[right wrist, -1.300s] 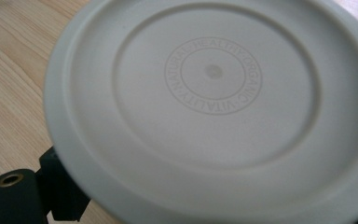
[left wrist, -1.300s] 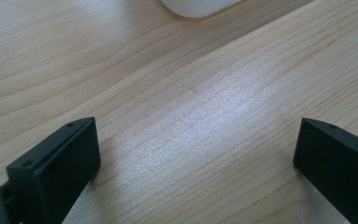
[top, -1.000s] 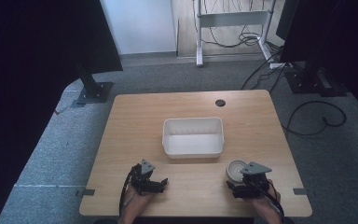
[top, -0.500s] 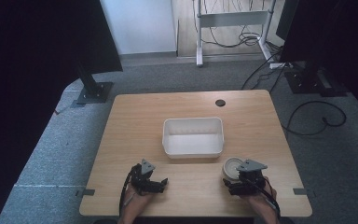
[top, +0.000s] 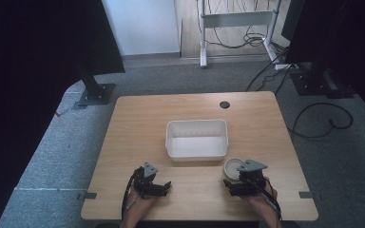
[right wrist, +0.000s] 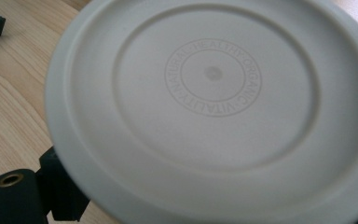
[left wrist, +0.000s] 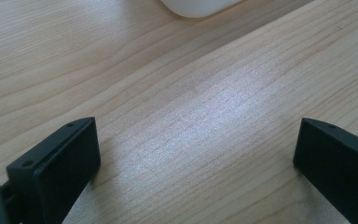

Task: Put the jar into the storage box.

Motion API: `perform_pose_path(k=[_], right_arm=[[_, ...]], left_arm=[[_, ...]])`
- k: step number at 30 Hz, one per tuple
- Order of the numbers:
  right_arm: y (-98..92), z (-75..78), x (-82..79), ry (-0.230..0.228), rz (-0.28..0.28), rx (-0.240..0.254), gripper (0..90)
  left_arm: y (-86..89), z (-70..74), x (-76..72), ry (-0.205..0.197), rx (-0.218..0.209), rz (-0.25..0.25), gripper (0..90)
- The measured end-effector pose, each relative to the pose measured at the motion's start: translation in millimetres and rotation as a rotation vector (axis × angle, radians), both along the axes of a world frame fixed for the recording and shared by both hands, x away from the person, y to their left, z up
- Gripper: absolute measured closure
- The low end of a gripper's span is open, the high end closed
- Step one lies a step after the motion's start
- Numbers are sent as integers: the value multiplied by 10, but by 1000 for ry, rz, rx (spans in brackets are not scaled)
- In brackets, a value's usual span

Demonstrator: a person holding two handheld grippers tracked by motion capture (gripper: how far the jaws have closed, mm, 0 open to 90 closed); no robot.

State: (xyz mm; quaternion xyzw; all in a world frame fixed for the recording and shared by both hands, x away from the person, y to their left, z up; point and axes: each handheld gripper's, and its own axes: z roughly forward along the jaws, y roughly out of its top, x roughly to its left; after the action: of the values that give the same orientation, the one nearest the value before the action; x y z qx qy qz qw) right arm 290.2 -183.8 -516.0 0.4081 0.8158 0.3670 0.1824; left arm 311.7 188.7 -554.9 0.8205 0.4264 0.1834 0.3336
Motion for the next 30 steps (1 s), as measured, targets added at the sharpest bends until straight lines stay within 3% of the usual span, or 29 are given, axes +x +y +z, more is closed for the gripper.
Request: perform_pose_path(k=[30], right_arm=[[310, 97, 205, -19, 41, 19, 96]], left_arm=[[-1, 0, 0, 0, -1, 1, 1]])
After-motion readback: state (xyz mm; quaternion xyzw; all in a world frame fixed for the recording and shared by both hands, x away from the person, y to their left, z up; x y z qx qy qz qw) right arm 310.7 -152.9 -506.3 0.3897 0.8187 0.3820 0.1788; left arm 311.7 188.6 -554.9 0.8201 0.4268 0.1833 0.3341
